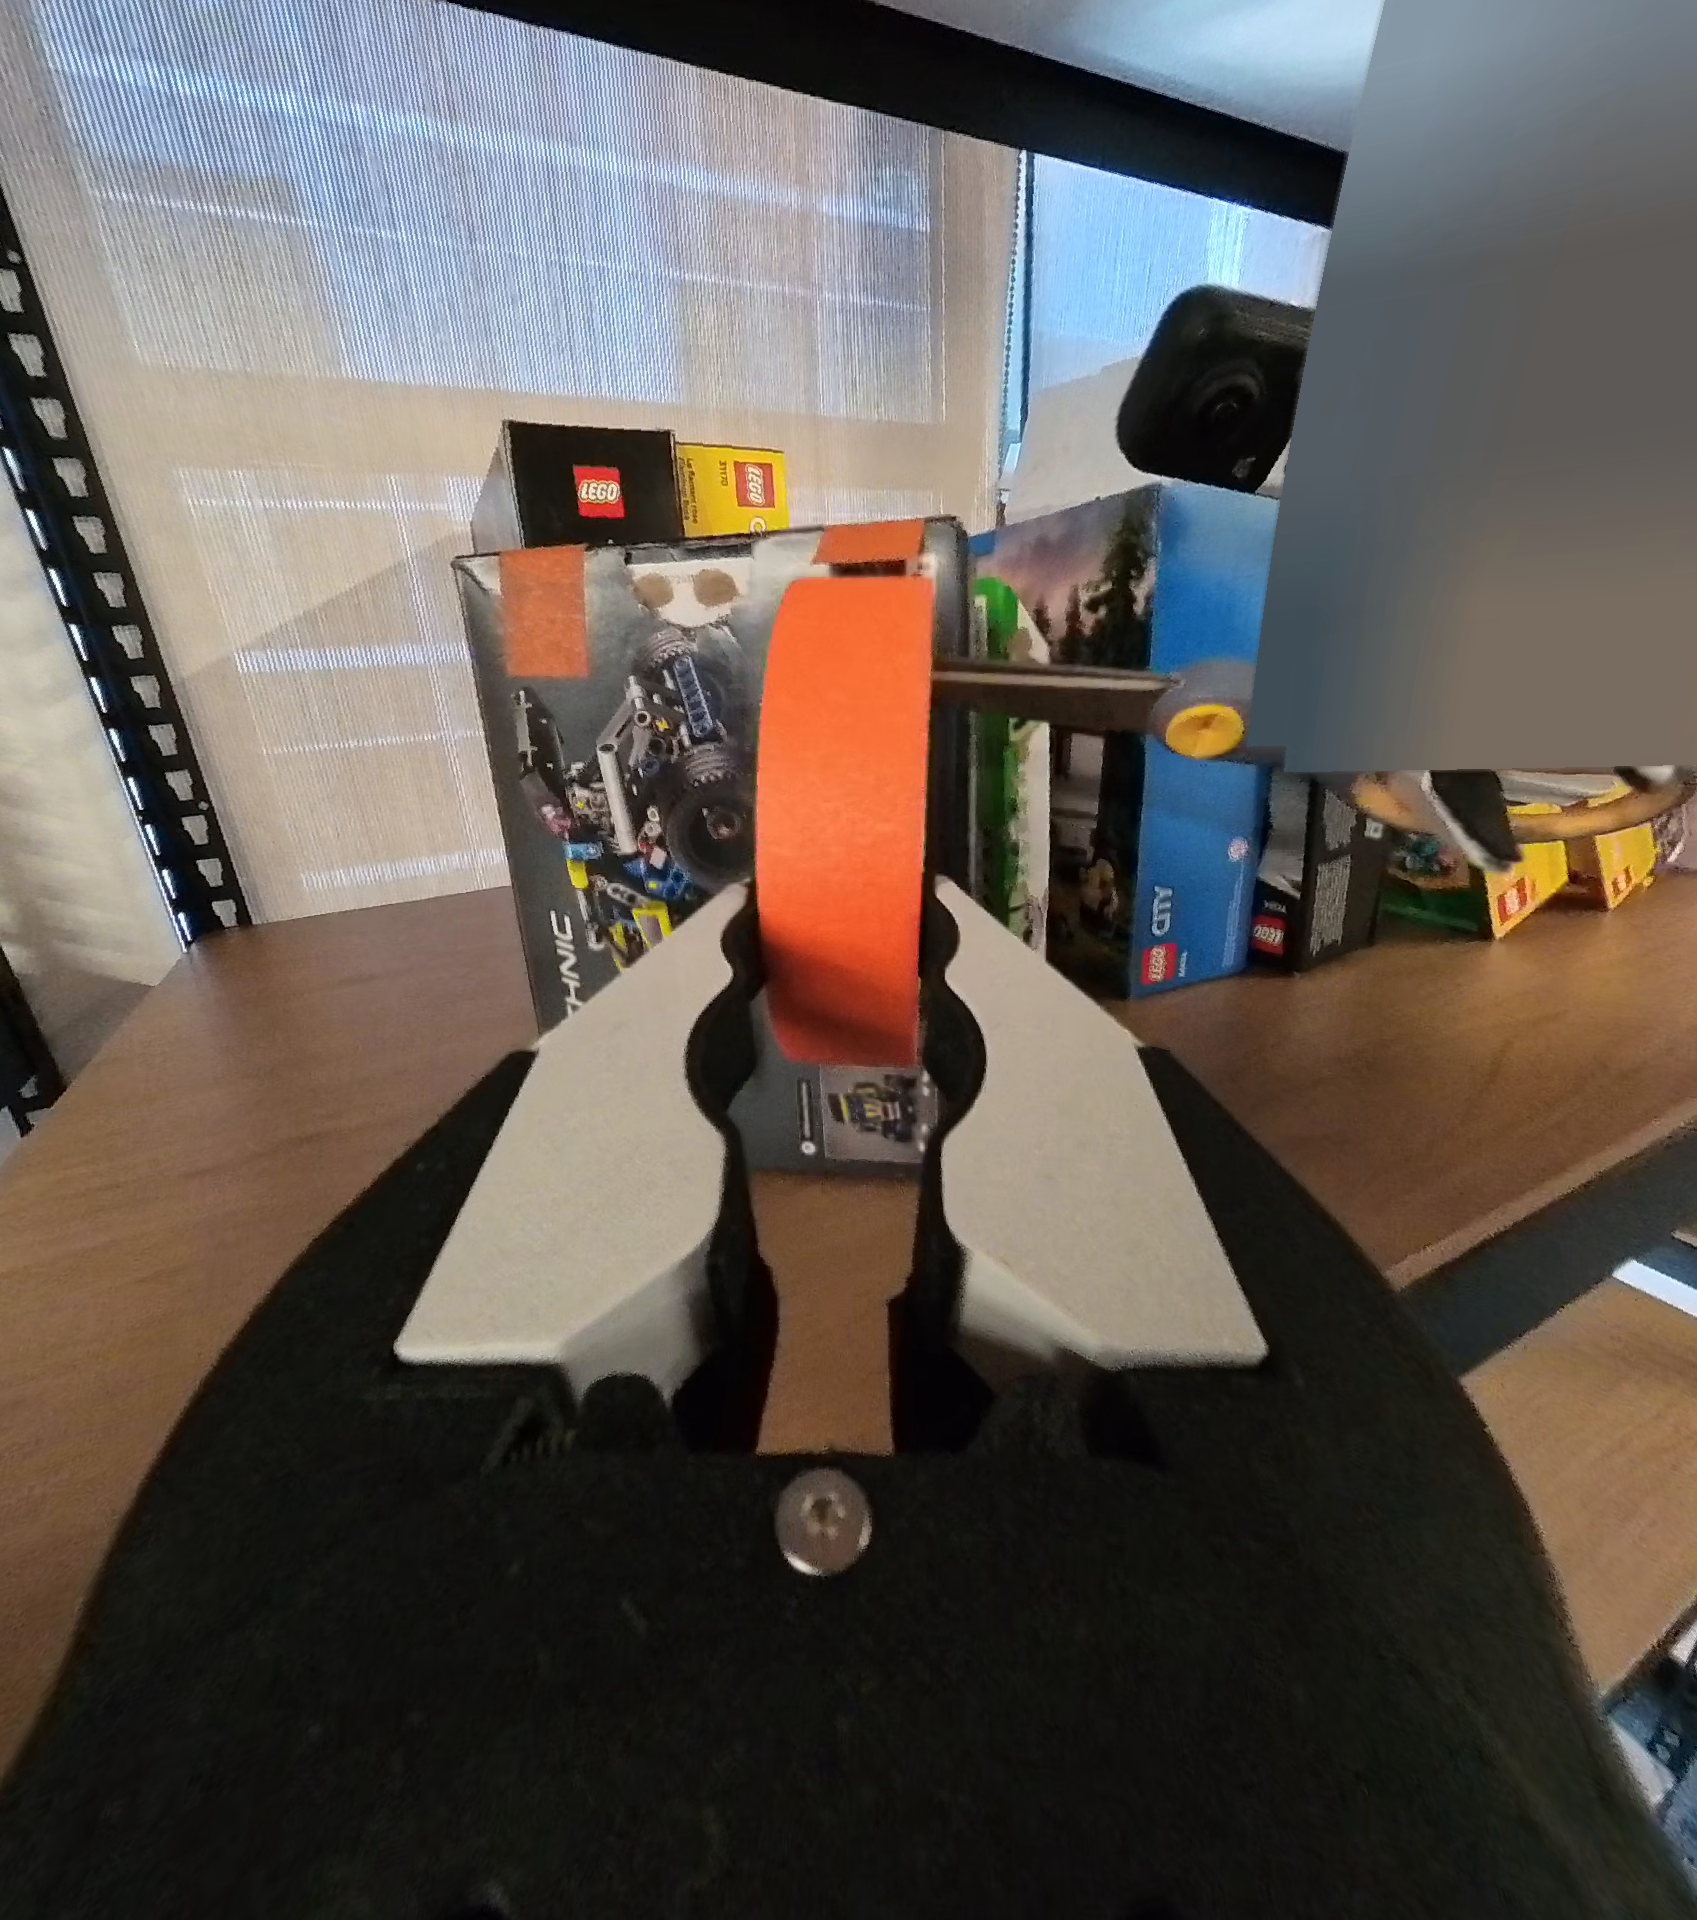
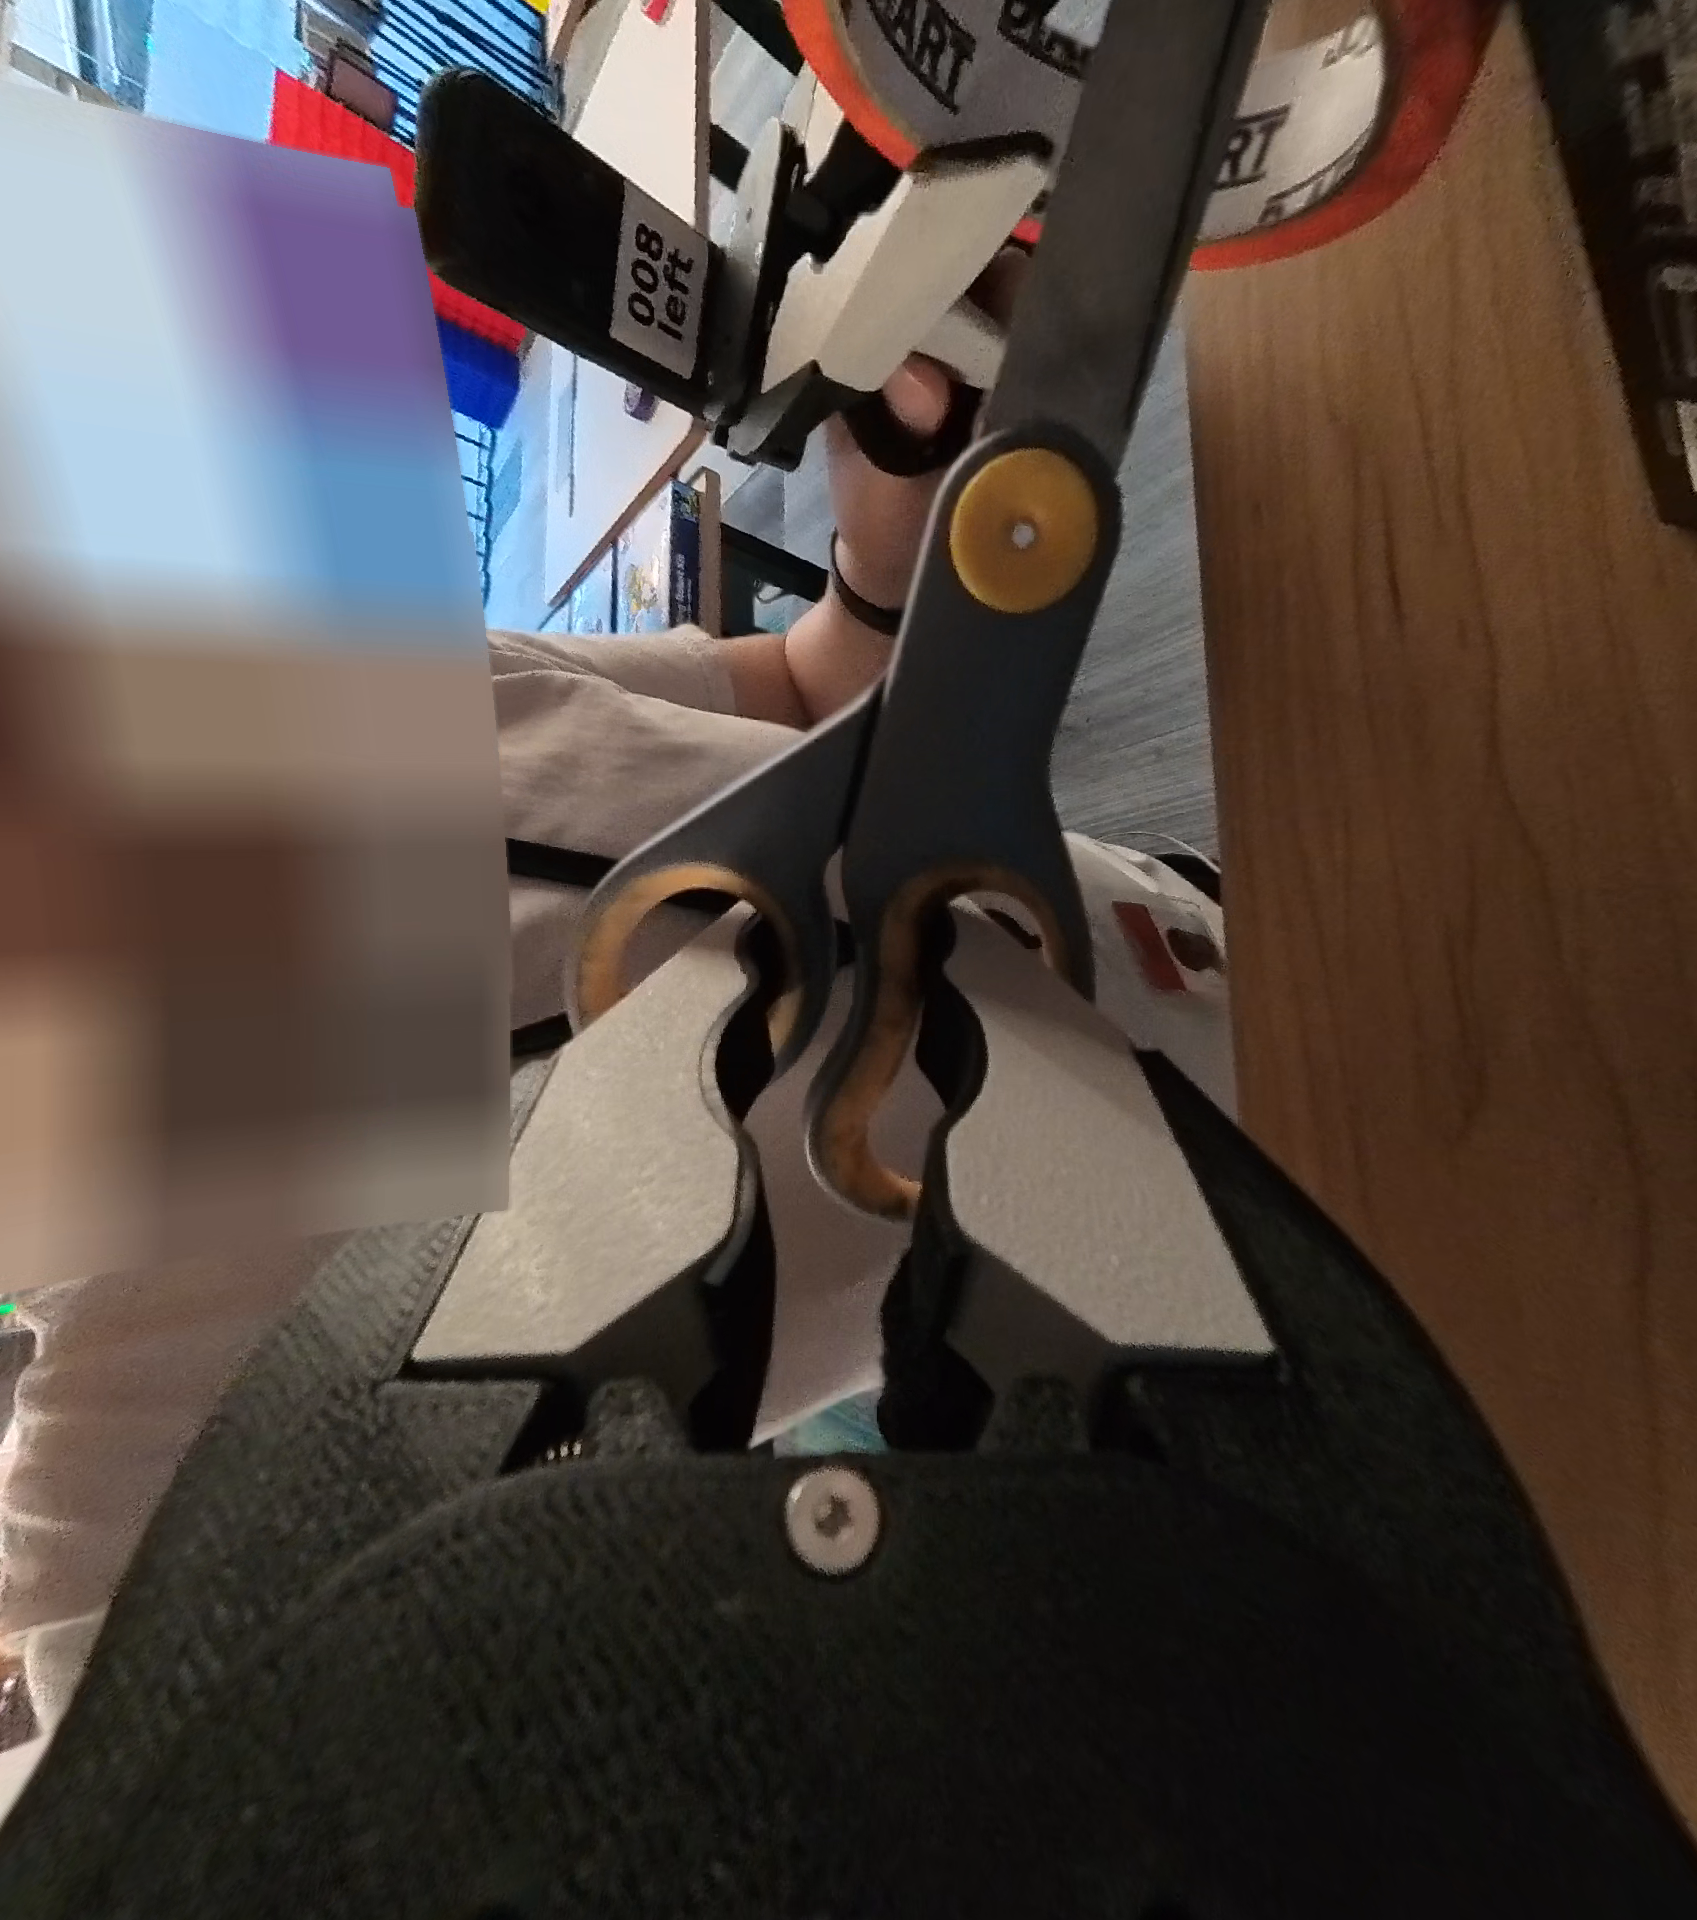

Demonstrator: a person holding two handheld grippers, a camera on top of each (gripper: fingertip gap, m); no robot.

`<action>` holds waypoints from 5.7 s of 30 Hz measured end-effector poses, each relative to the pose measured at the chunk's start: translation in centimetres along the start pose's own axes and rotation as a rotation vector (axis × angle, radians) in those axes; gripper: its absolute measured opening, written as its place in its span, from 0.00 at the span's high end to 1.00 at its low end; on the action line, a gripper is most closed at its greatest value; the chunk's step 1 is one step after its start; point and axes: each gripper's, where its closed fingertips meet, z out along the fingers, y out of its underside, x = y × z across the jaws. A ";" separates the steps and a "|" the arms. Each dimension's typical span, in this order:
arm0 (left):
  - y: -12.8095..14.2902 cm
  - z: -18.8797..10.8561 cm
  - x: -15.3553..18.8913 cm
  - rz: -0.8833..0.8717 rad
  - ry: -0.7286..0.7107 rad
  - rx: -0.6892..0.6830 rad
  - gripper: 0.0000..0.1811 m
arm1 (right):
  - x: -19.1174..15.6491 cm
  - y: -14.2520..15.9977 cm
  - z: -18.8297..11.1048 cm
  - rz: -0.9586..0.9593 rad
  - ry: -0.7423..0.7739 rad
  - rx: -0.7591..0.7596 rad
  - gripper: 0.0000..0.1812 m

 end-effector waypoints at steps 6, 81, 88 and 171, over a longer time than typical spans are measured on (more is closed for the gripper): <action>0.6 -2.3 1.3 -0.120 0.057 -0.009 0.86 | -1.0 1.7 1.4 0.013 -0.055 0.066 0.88; -5.5 4.0 -2.9 0.687 0.315 -0.164 0.65 | 0.9 -10.7 -4.6 -1.017 1.283 0.763 0.67; -5.0 8.4 -2.2 0.793 0.523 -0.179 0.70 | 1.5 -14.4 -5.3 -1.050 1.470 0.736 0.78; -3.2 8.2 1.2 1.544 0.278 0.037 1.00 | 5.9 -14.4 -3.3 -1.376 1.562 0.098 0.51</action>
